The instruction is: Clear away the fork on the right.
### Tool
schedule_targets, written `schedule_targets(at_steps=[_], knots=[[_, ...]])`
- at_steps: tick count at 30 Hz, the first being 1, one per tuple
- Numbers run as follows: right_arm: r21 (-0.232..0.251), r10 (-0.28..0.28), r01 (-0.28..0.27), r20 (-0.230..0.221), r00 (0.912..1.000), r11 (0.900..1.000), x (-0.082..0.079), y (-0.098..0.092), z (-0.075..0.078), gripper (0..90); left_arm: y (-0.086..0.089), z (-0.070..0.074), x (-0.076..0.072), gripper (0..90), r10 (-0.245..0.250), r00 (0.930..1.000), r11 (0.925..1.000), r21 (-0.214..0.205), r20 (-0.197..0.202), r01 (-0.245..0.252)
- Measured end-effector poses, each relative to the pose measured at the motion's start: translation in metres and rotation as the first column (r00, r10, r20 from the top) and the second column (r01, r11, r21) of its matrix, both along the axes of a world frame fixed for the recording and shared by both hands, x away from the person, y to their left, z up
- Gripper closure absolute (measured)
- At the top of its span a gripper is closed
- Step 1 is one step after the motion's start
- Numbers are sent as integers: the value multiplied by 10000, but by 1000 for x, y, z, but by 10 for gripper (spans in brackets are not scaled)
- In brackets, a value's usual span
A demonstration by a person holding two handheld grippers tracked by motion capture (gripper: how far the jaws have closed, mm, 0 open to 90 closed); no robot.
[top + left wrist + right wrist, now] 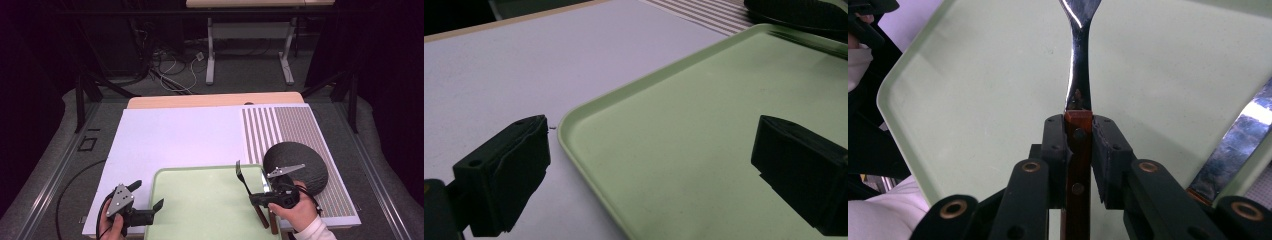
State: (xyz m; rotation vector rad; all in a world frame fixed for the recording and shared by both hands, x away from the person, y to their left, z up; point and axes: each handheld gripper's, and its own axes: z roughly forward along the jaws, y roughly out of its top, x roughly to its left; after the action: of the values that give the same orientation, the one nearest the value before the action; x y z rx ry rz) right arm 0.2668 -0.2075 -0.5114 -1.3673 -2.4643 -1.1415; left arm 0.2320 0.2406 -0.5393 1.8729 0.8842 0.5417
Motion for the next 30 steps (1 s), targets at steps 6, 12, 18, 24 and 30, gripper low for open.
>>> schedule_targets(at_steps=[6,12,18,24,30], knots=[[22,-95,96,-181,9998,10000,2,3,-6,772,0,0,0,28,-10,10000,10000,8,-8,10],[-297,-265,247,-611,9978,9993,6,5,-13,772,0,0,0,28,-11,10000,10000,-5,-11,11],[-325,-442,403,-1309,9904,9987,11,6,-19,771,0,0,0,28,-25,10000,10000,1,-14,25],[-566,-733,625,-2158,9737,9964,17,7,-29,770,0,0,0,28,-35,10000,10000,0,-19,35],[-620,-502,392,-1872,9810,9973,18,8,-32,768,0,0,0,28,-39,10000,10000,-1,-10,39]])
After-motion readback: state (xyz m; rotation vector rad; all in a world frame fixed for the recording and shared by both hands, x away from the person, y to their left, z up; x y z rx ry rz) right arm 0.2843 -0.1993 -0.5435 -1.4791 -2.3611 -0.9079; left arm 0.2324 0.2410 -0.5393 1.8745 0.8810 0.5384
